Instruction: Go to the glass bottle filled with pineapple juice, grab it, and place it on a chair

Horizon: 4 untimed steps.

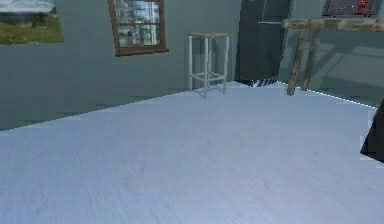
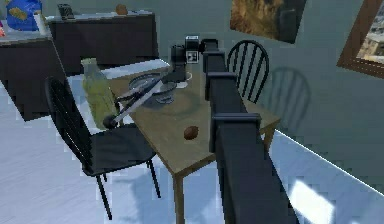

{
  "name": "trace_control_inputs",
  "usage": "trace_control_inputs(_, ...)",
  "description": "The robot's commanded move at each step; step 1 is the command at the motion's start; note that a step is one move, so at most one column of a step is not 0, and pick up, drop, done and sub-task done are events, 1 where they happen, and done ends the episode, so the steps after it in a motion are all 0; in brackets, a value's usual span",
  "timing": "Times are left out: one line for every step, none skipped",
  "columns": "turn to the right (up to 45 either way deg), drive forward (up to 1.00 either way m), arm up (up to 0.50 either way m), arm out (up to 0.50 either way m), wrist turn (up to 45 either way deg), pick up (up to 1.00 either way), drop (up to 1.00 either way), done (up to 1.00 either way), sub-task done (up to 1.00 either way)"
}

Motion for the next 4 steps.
trace_control_inputs(0.0, 0.00, 0.00, 0.00, -24.0, 0.00, 0.00, 0.00, 0.00)
trace_control_inputs(0.0, 0.00, 0.00, -0.42, 0.0, 0.00, 0.00, 0.00, 0.00)
trace_control_inputs(15.0, 0.00, 0.00, 0.00, 0.0, 0.00, 0.00, 0.00, 0.00)
trace_control_inputs(0.0, 0.50, 0.00, 0.00, 0.0, 0.00, 0.00, 0.00, 0.00)
